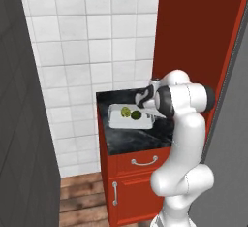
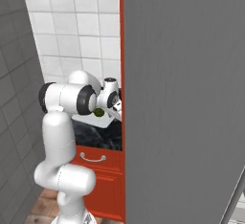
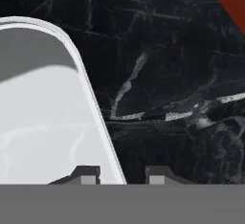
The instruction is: Take the lime and broccoli out of the freezer and place them in the tupperware container on the counter. Then put the tupperware containing the vegetables back in the freezer.
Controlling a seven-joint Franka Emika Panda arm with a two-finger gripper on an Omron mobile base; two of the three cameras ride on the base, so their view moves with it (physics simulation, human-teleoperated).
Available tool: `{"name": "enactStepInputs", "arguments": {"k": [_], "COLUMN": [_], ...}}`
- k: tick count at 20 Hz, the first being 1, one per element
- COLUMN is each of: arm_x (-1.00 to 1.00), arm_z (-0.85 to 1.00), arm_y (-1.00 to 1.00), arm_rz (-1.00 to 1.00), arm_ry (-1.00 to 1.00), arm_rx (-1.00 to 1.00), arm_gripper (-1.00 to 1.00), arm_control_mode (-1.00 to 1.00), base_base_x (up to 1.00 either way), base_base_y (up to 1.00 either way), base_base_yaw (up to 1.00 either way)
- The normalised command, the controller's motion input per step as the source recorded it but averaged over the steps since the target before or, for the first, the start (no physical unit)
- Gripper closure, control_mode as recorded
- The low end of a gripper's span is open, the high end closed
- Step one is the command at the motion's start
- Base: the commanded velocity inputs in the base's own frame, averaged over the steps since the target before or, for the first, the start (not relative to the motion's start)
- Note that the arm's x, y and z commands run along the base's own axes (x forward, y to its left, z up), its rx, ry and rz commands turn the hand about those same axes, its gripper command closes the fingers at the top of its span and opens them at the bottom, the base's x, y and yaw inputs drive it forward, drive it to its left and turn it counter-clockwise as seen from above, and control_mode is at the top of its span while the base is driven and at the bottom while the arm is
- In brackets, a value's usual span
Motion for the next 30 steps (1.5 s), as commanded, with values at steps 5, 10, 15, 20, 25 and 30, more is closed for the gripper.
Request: {"name": "enactStepInputs", "arguments": {"k": [5, 10, 15, 20, 25, 30], "arm_x": [-0.24, -0.47, -0.72, -0.76, -0.86, -0.96], "arm_z": [-0.07, 0.20, 0.86, 0.98, 0.90, 1.00], "arm_y": [0.62, 0.32, 0.00, 0.00, 0.00, 0.05], "arm_rz": [0.01, 0.00, 0.00, 0.00, 0.00, 0.04], "arm_ry": [0.04, 0.00, -0.12, -0.16, -0.10, 0.00], "arm_rx": [0.00, 0.02, 0.05, 0.03, 0.02, 0.00], "arm_gripper": [1.00, 1.00, 1.00, 1.00, 1.00, 1.00], "arm_control_mode": [-1.00, -1.00, -1.00, -1.00, -1.00, -1.00], "base_base_x": [0.00, 0.00, 0.00, 0.00, 0.00, 0.00], "base_base_y": [0.00, 0.00, 0.00, 0.00, 0.00, 0.00], "base_base_yaw": [0.00, 0.00, 0.00, 0.00, 0.00, 0.00]}}
